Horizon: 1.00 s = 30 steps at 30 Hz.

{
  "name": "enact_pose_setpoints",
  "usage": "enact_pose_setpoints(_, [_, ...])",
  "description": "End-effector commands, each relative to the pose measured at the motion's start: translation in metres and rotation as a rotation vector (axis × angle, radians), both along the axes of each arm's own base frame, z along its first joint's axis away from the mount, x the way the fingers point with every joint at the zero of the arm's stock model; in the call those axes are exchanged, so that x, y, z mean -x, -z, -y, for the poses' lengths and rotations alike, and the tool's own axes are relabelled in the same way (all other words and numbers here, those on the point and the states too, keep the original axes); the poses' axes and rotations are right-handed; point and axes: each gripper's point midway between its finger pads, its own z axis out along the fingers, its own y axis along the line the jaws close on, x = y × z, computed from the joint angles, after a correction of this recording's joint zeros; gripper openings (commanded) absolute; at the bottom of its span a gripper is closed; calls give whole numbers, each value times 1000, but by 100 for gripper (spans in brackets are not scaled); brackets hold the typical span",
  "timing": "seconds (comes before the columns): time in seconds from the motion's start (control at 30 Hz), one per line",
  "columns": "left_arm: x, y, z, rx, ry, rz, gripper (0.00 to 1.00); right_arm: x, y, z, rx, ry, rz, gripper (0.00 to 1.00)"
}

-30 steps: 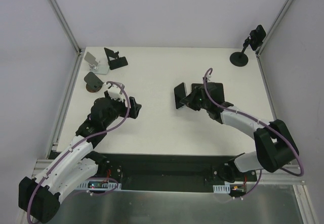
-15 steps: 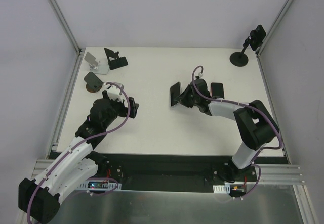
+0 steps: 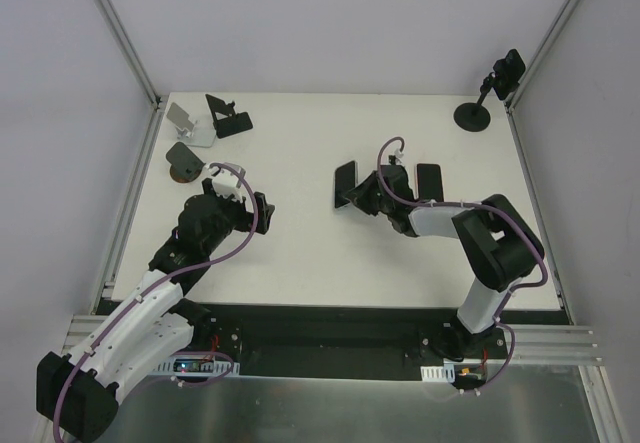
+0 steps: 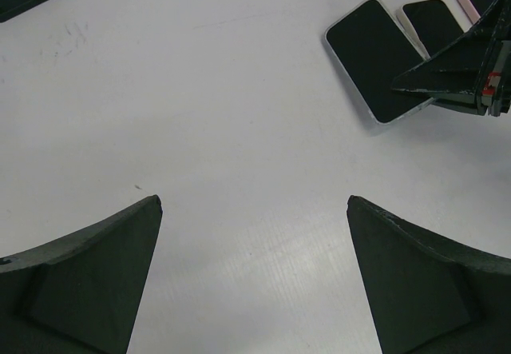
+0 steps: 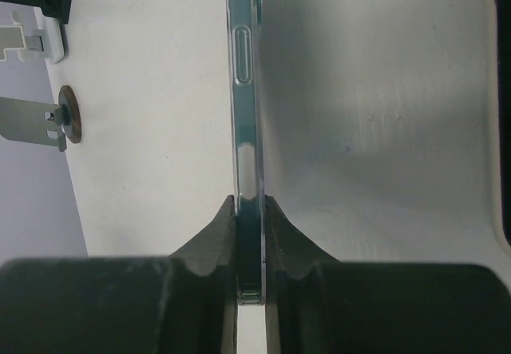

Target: Remove the phone from the phone stand

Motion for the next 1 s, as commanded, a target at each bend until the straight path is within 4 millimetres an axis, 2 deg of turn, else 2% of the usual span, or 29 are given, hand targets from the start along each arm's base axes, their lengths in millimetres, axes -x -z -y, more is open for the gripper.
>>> enact_pose_setpoints(0.0, [-5,-17,1,8,-4,54,99,7,23,18,59,65,-39,1])
enact_pose_setpoints(0.1, [-5,-17,2,10,0,52,99,12,29,21,77,53,-48,10])
enact_pose_setpoints(0.33, [-5,-18,3,12,4,53,99,21,42,31,143,25,-70,43])
enact_pose_setpoints(0.53, [-5,-17,4,13,8,49,99,24,42,32,185,-18,-70,54])
enact_pose_setpoints(0.8, [-4,-17,4,15,11,50,99,25,40,47,277,-29,-64,58])
enact_pose_setpoints(0.9, [-5,-17,4,14,11,48,99,25,39,51,331,-63,-60,64])
enact_pose_setpoints(0.97, [-5,-17,4,14,11,48,99,19,30,50,350,-75,-40,72])
